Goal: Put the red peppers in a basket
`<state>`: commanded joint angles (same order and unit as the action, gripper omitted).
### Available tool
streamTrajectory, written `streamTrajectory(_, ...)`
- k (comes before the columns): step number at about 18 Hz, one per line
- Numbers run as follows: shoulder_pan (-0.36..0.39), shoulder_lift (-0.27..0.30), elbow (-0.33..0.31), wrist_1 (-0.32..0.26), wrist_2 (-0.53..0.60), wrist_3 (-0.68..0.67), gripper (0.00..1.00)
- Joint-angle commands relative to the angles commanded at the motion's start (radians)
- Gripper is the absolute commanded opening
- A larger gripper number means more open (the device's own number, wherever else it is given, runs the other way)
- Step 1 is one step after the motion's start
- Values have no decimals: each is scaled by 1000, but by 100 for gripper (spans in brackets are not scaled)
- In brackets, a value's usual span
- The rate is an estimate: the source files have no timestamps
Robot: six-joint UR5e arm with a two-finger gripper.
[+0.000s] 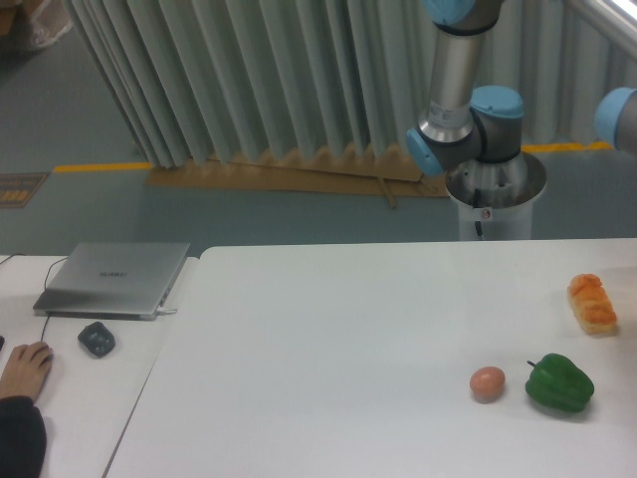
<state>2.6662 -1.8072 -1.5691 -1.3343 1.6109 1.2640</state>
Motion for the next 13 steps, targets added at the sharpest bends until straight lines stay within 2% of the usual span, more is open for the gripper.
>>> streamTrajectory(4,-40,60,-40,-42,-129,-30,100)
streamTrajectory(5,-46,75,-46,-69,-135,-58,100)
streamTrajectory(7,-63,80,-43,-80,-134,-61,100)
streamTrajectory(13,-63,82,-37,-80,-132,-61,100)
